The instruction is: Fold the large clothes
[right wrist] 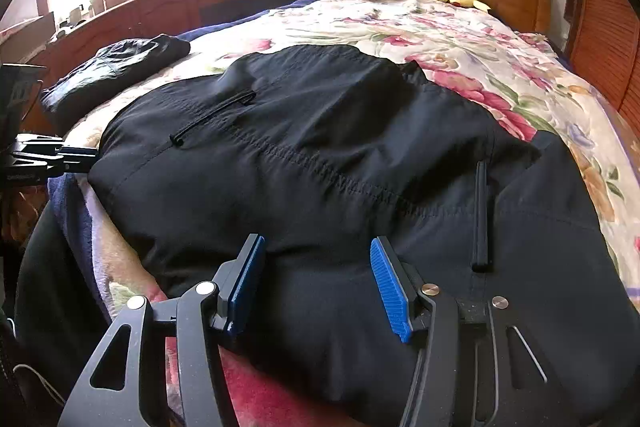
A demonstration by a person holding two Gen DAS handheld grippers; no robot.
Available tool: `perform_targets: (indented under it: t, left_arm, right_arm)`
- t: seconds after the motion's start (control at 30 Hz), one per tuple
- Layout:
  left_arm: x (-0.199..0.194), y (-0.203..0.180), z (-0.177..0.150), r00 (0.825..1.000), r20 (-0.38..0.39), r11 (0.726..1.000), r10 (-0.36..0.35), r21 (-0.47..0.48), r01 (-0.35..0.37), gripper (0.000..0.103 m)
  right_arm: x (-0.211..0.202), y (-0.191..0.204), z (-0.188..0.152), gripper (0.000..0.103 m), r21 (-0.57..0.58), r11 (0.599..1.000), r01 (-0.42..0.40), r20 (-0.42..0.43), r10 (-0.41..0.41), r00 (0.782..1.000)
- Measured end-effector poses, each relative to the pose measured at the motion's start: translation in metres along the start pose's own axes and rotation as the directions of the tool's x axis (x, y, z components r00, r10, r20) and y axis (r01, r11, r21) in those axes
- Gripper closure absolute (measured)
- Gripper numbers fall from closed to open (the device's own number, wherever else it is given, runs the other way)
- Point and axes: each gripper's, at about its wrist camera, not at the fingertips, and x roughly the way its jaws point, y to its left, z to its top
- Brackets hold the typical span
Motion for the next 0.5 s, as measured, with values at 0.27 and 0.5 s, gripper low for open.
perform_targets:
  t: [0.27,0.5]
  left_arm:
    - [0.004,0.002,0.008,0.999,0.009,0.998,-0.041,-0.048,0.041,0.086]
    - [-0.04,-0.032,0.054,0.98,0.18,0.996,-0.085,0.028,0.081,0.097]
  right_arm:
    - [0.005,0.001,-0.009,0.046,0.035,0.999,0.027,0.032,-0.028,0.999]
    - [0.002,0.004,-0.017,0.046,0.056,0.997,0.045,0.084,-0.05,0.995]
